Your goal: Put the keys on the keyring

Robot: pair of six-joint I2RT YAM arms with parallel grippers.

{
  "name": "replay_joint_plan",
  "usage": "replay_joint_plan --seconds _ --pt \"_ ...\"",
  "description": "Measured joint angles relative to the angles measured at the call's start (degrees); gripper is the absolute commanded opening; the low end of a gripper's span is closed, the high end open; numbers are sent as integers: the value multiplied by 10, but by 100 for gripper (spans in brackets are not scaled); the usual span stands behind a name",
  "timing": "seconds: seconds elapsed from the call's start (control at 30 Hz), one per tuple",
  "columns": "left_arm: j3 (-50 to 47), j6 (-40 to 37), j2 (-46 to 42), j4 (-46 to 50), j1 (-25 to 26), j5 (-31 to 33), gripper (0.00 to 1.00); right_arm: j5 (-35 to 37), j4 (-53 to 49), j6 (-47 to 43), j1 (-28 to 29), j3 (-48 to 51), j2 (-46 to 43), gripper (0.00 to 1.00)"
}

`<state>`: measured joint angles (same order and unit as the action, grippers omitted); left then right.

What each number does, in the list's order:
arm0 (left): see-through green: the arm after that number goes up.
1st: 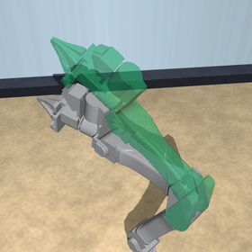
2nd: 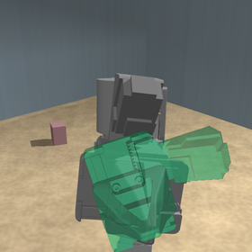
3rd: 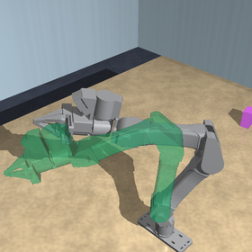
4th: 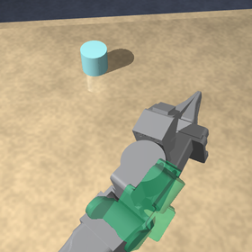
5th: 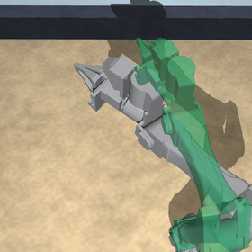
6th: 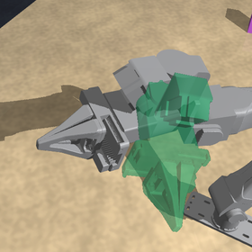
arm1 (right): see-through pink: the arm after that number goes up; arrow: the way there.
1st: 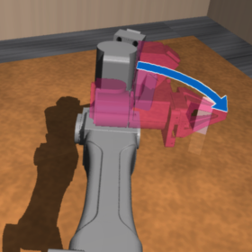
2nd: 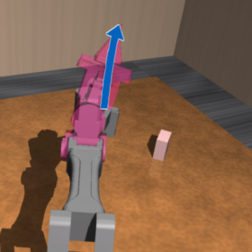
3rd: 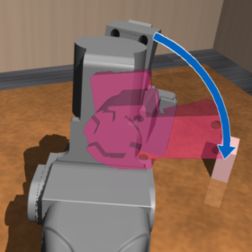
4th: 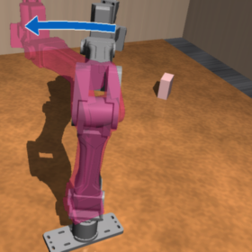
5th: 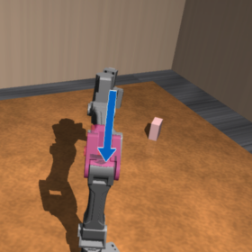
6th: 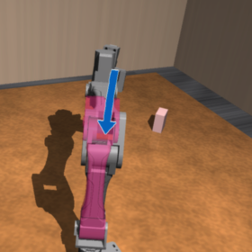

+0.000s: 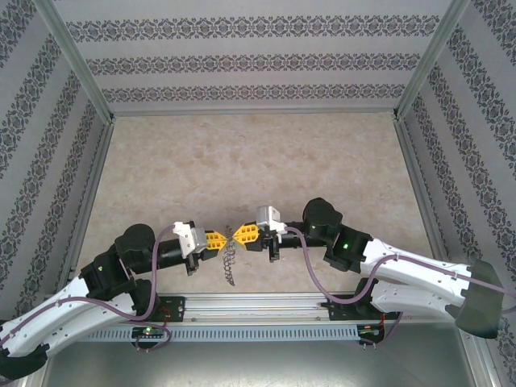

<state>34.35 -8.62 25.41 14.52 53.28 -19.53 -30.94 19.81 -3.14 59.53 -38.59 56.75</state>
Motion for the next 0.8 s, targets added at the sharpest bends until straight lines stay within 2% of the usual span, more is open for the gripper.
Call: replay_joint_plan --seconds 0.8 --pt "0 0 0 0 0 -5 0 0 2 -2 4 0 6 0"
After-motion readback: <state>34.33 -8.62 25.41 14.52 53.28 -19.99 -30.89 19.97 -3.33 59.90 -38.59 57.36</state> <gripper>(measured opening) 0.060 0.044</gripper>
